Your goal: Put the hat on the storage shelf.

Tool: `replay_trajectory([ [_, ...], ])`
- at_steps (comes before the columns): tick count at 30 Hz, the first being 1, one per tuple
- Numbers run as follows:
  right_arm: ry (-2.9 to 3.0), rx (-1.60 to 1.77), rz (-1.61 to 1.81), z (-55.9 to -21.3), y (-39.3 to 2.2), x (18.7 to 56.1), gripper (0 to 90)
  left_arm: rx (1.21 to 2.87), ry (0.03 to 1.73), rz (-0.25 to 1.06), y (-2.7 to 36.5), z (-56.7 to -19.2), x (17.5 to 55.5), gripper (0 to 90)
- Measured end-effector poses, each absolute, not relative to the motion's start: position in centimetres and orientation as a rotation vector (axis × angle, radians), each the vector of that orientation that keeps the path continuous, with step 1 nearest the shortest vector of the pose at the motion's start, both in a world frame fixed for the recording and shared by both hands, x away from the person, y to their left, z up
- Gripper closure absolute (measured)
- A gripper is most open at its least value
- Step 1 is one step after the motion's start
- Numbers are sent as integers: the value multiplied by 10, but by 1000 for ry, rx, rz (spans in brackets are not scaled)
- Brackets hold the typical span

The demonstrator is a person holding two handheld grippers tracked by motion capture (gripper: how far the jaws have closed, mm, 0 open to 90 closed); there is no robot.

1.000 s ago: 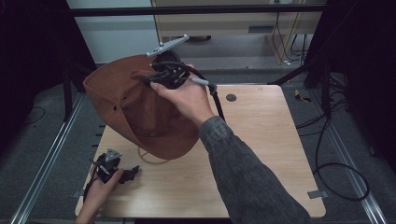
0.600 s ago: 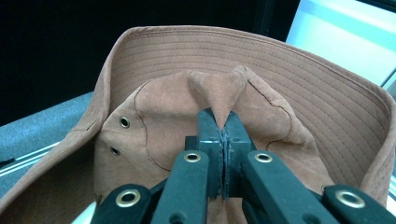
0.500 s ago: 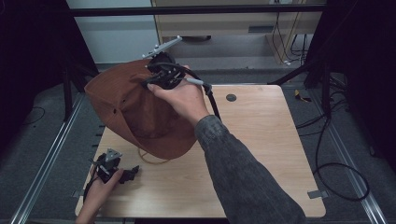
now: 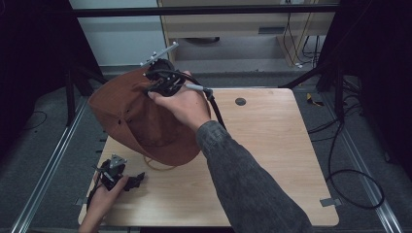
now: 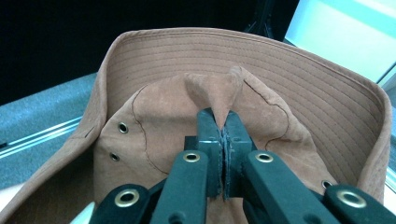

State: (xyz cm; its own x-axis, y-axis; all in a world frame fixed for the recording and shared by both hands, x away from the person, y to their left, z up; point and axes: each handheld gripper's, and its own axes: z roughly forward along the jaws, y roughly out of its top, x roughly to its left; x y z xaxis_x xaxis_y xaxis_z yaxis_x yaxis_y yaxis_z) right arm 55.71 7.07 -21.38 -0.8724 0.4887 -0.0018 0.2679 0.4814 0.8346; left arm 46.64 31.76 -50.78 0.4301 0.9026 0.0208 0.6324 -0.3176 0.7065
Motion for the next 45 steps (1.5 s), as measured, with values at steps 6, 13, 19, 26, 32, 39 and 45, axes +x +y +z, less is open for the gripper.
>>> replay_trajectory([
  [6, 2495, 656, 1323, -217, 75, 559, 880, 2061, 1289, 560, 318, -508, 466, 0],
  [13, 2497, 690, 1290, -223, 76, 564, 855, 2058, 1288, 561, 317, -508, 466, 0],
  [19, 2500, 701, 1287, -223, 78, 565, 829, 2058, 1288, 562, 317, -508, 466, 0],
  [26, 2510, 709, 1275, -221, 79, 565, 785, 2051, 1291, 563, 317, -508, 466, 0],
  [32, 2514, 709, 1265, -222, 78, 565, 733, 2052, 1291, 563, 317, -508, 466, 0],
  [39, 2511, 705, 1264, -223, 78, 562, 659, 2060, 1290, 558, 317, -508, 466, 0],
  [45, 2516, 714, 1258, -224, 77, 560, 576, 2060, 1290, 558, 317, -508, 466, 0],
])
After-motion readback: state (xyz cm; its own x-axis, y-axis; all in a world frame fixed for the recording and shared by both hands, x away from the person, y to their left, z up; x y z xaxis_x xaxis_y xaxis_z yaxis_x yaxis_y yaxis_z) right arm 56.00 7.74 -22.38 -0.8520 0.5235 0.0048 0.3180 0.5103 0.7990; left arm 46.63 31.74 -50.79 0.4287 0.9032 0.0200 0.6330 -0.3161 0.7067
